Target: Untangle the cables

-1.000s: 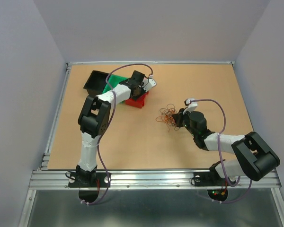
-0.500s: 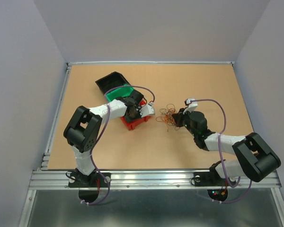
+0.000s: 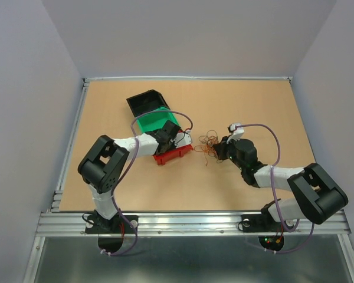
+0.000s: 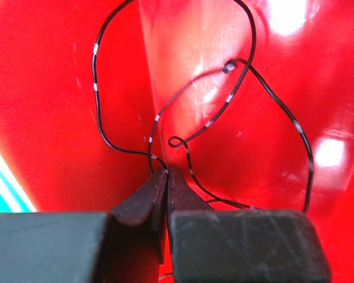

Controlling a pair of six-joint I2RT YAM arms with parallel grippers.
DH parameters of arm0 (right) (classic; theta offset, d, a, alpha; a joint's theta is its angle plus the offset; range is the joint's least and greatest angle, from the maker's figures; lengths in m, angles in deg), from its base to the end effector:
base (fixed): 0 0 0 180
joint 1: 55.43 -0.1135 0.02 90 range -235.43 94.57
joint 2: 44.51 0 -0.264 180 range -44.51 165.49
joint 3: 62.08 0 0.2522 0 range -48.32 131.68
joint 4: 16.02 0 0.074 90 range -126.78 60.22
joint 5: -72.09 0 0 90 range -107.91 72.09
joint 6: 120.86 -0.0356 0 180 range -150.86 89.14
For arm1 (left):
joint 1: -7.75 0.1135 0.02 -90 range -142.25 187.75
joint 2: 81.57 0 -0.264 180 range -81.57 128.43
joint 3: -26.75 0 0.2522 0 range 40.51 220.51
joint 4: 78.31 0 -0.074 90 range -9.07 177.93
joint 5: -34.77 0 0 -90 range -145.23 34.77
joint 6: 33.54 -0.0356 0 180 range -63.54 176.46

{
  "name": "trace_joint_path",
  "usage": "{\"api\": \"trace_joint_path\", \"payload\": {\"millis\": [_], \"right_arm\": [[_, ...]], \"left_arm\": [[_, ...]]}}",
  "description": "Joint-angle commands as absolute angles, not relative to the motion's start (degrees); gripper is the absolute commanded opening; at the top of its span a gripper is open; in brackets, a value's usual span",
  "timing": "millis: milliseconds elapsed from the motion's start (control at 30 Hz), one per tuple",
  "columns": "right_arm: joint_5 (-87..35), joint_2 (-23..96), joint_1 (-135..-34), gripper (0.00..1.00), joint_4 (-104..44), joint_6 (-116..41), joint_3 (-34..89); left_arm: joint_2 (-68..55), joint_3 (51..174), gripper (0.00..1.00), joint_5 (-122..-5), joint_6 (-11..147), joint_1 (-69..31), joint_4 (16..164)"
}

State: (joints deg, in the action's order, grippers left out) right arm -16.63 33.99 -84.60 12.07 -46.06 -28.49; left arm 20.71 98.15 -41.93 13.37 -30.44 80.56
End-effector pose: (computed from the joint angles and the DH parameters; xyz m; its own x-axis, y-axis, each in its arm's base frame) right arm 0.2195 0.1216 0.1624 -0.3667 0.0955 -0.9254 -0.3860 0.8895 0.2447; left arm 0.2876 -0.2158 0.1564 -0.1173 0.9382 -0.3256 0.7813 0.2896 0.5529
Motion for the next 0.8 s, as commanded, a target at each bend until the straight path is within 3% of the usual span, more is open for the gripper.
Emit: {"api": "trace_joint_path", "payload": {"millis": [0,200,533,700,767], "right_arm": [[-17.5,33.8,-84.5,0.0,13.6,-46.1,-27.2],[-17.6,33.2,-84.4,0.01,13.6,-46.1,-27.4],[-17.6,33.3,-84.5,0.01,13.6,-46.0,-27.3],[-17.6,33.1,-84.4,0.01,13.6,-46.0,-27.3],[-17.6,33.0,-84.4,0.01,13.6,-46.1,-27.4]], "left_arm": [[16.2,95.1,0.17,-45.7,15.1,-30.7,79.4],[10.8,95.5,0.32,-46.5,17.4,-30.9,77.2],[5.2,94.0,0.38,-42.0,19.3,-30.8,80.1],[1.9,93.9,0.51,-43.9,19.5,-30.7,78.4],[1.2,93.7,0.51,-44.0,19.5,-30.7,77.8]]}}
